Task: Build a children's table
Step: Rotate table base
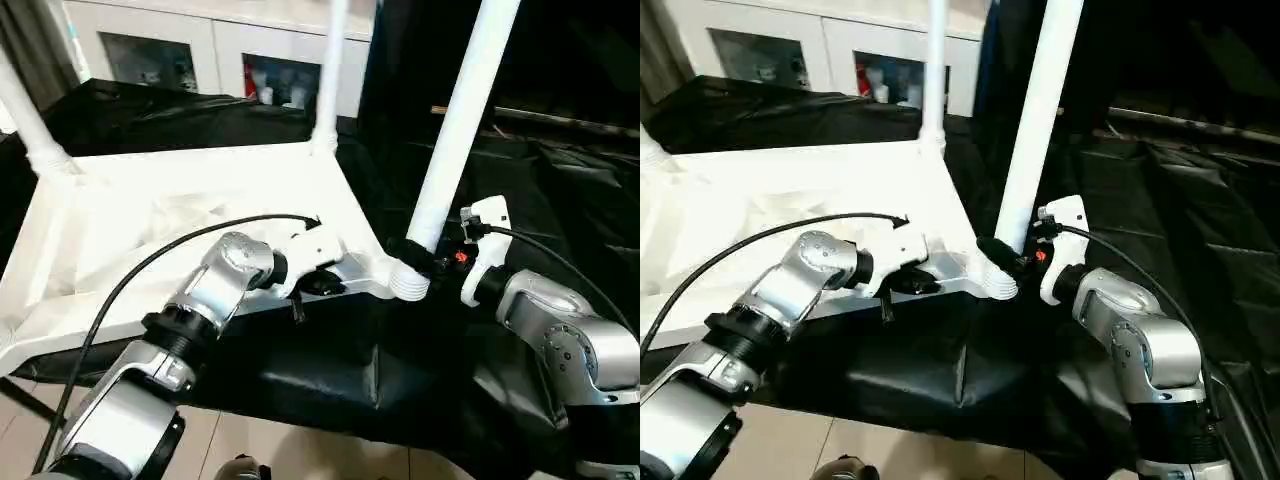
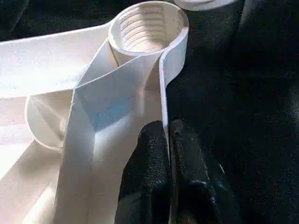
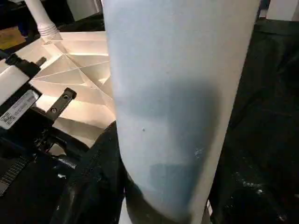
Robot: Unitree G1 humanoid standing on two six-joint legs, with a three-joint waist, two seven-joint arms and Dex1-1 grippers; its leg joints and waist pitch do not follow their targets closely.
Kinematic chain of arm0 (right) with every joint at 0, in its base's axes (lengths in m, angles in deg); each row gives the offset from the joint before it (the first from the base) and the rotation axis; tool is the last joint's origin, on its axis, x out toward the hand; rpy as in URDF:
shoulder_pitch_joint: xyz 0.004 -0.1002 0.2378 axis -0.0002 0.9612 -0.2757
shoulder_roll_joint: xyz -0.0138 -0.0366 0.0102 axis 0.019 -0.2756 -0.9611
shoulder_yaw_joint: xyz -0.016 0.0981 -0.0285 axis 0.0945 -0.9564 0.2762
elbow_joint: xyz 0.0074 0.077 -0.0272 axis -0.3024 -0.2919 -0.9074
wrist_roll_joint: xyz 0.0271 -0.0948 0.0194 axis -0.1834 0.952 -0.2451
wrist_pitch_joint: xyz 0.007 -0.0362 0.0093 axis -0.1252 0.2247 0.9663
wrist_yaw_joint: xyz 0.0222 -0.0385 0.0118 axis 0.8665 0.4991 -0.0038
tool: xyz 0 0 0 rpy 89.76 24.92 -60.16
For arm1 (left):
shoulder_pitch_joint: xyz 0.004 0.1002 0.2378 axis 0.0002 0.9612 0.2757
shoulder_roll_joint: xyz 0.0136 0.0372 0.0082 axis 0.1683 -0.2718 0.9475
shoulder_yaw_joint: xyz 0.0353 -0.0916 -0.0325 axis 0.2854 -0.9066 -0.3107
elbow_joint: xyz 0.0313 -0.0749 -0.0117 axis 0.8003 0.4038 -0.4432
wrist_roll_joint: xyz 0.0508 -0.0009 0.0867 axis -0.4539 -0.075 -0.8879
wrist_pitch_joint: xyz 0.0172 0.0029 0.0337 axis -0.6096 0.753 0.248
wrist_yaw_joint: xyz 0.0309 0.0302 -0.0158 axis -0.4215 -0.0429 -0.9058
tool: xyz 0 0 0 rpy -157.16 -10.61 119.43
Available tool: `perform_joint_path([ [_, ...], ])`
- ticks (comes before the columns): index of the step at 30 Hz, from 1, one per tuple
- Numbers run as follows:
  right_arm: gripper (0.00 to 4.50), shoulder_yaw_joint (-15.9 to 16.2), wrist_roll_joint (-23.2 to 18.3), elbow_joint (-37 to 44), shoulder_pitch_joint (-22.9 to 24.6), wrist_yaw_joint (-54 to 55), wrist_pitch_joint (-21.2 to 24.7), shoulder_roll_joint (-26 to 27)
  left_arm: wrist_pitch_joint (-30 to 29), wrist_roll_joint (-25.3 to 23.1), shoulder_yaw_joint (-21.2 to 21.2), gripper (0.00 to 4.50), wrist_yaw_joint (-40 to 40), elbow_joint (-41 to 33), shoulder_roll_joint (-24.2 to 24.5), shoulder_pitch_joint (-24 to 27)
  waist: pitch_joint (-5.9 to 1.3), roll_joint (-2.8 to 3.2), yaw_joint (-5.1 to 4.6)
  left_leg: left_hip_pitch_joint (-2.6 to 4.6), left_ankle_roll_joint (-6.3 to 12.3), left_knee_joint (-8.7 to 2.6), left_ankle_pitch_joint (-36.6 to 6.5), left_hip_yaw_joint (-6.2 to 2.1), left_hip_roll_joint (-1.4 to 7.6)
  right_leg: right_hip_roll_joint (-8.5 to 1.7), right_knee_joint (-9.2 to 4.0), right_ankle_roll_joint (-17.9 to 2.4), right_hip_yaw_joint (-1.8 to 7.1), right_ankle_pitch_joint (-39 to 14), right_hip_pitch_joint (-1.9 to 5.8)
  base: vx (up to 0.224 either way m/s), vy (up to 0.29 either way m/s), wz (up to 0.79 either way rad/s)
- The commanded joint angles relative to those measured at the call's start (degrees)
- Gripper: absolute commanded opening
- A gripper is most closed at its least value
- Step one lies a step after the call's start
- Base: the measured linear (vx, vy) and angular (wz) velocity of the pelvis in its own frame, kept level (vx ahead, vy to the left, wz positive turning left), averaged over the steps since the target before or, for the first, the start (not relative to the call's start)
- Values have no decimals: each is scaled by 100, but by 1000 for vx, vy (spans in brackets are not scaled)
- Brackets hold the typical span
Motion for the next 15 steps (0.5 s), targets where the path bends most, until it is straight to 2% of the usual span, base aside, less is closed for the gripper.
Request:
perform_joint_path([
  [1,190,-60,27,1,-21,-19,-83,-86,170,-120,92,46,46,1,-2,-83,-454,14,11,190,-229,-489,-1416,-323,566,-741,-496,-988,379,-1772,185,0,0,0],
  [4,190,-64,25,16,-10,-23,-79,-88,174,-136,87,74,55,20,-3,-102,-447,2,9,183,-230,-493,-1441,-327,564,-743,-507,-968,378,-1834,188,0,0,0],
  [6,190,-60,6,99,42,-71,-46,-96,260,-116,66,76,47,161,-27,-192,-446,34,7,195,-264,-496,-1520,-334,567,-742,-519,-959,377,-1883,179,0,0,0],
  [15,190,-59,-12,137,75,-87,-38,-92,408,-110,20,76,-45,523,-8,-356,-451,32,7,197,-283,-496,-1568,-337,563,-747,-514,-1003,380,-1822,186,0,0,0],
])
